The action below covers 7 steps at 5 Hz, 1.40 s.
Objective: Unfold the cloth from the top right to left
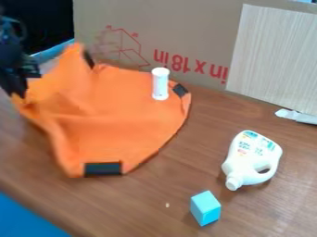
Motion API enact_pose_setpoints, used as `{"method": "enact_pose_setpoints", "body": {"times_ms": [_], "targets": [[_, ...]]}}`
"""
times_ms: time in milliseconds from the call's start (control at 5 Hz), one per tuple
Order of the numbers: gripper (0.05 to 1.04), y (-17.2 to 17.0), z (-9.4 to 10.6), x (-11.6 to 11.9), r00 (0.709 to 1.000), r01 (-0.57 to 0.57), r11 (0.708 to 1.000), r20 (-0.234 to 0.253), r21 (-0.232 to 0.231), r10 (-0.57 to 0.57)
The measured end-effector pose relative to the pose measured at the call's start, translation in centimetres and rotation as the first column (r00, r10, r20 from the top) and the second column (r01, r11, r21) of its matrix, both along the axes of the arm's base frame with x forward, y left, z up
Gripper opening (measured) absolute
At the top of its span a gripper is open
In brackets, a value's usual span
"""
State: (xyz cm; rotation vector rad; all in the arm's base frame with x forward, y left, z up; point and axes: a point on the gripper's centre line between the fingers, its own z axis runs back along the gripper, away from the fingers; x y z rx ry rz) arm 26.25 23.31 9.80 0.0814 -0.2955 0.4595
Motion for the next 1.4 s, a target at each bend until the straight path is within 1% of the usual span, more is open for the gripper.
{"method": "enact_pose_setpoints", "body": {"times_ms": [200,400,600,800,1000,1200,1400], "targets": [[0.056,1.9,-0.8,-0.8,1.000,0.029,0.999,0.005,-0.014,-0.029],[0.056,4.0,-1.1,-1.3,0.998,0.064,0.998,0.019,-0.015,-0.064],[0.077,5.4,-1.3,-1.5,0.998,0.069,0.997,0.006,-0.026,-0.069],[0.224,6.2,-0.3,-1.9,0.995,0.079,0.997,-0.057,-0.020,-0.080],[0.478,5.9,0.1,-2.1,0.993,0.068,0.997,-0.092,-0.034,-0.071],[0.776,5.5,0.6,-1.7,0.995,0.042,0.999,-0.093,-0.030,-0.045],[0.989,5.3,2.6,-1.0,0.998,0.008,1.000,-0.066,-0.002,-0.008]]}}
